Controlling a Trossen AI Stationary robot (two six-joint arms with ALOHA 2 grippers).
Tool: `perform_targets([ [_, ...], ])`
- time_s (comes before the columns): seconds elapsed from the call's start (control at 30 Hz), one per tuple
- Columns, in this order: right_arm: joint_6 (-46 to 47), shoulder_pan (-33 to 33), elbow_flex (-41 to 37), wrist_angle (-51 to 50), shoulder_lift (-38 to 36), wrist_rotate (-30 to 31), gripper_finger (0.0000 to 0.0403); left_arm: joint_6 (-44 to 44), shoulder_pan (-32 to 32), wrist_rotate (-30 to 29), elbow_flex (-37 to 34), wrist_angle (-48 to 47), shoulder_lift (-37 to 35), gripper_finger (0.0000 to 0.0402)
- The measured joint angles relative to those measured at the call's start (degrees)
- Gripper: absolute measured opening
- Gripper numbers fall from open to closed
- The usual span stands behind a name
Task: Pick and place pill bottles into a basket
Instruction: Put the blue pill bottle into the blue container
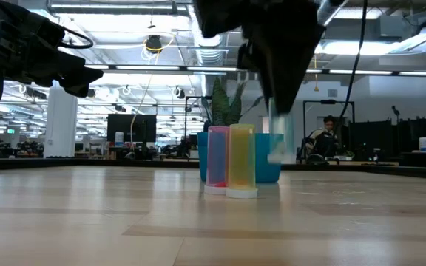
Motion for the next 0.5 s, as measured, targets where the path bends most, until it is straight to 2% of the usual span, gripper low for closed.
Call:
perform_targets([
  [0.23, -2.1, -3.86, 0.03, -3.71, -7.58, 0.25, 0.0104, 0.0, 0.0, 0.0, 0.0, -0.01, -0.01, 0.0213],
  [0.5, -11.66, -14.1, 0.07, -5.67, -12.91, 2.76, 0.0103, 0.0, 0.0, 0.0, 0.0, -0.01, -0.01, 0.0213],
])
